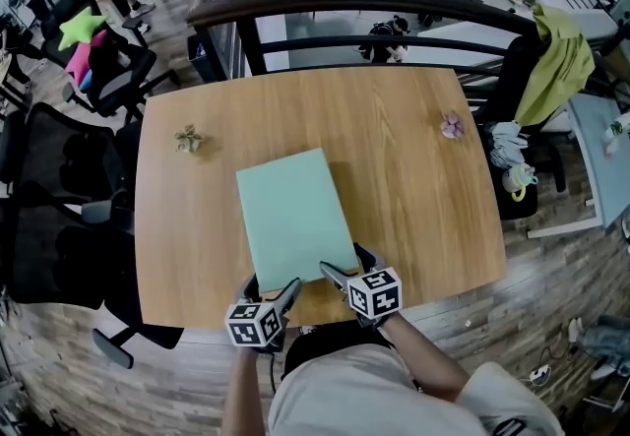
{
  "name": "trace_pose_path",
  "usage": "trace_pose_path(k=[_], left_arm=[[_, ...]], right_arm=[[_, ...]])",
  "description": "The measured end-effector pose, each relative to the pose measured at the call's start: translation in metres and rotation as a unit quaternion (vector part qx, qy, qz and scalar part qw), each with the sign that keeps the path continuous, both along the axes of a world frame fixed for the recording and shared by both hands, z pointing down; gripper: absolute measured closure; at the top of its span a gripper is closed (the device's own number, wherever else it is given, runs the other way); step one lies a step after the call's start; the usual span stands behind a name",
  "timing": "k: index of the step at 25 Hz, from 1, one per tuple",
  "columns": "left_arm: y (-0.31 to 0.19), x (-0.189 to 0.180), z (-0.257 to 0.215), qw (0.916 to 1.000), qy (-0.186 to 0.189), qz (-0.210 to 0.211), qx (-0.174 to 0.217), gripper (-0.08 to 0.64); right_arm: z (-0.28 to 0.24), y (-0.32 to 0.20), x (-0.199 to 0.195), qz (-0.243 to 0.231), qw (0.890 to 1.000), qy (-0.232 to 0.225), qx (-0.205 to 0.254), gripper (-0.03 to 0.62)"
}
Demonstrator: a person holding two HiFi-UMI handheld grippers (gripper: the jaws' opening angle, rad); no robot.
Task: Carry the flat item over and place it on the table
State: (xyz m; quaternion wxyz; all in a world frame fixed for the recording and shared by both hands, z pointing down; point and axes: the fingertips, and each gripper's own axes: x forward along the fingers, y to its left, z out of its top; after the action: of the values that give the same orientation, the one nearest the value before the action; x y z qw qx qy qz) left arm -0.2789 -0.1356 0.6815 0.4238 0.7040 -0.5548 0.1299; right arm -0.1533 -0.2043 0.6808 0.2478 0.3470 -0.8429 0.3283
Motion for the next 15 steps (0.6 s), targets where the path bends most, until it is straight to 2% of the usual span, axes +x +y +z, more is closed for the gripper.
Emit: trace_pose_path(k=[15], left_arm=[[-0.009, 0.004, 0.013, 0.9998, 0.003, 0.007, -0.018, 0.091]], right_arm=[[0.017, -0.007, 0.005, 0.008, 0.999, 0.01, -0.035, 0.176]])
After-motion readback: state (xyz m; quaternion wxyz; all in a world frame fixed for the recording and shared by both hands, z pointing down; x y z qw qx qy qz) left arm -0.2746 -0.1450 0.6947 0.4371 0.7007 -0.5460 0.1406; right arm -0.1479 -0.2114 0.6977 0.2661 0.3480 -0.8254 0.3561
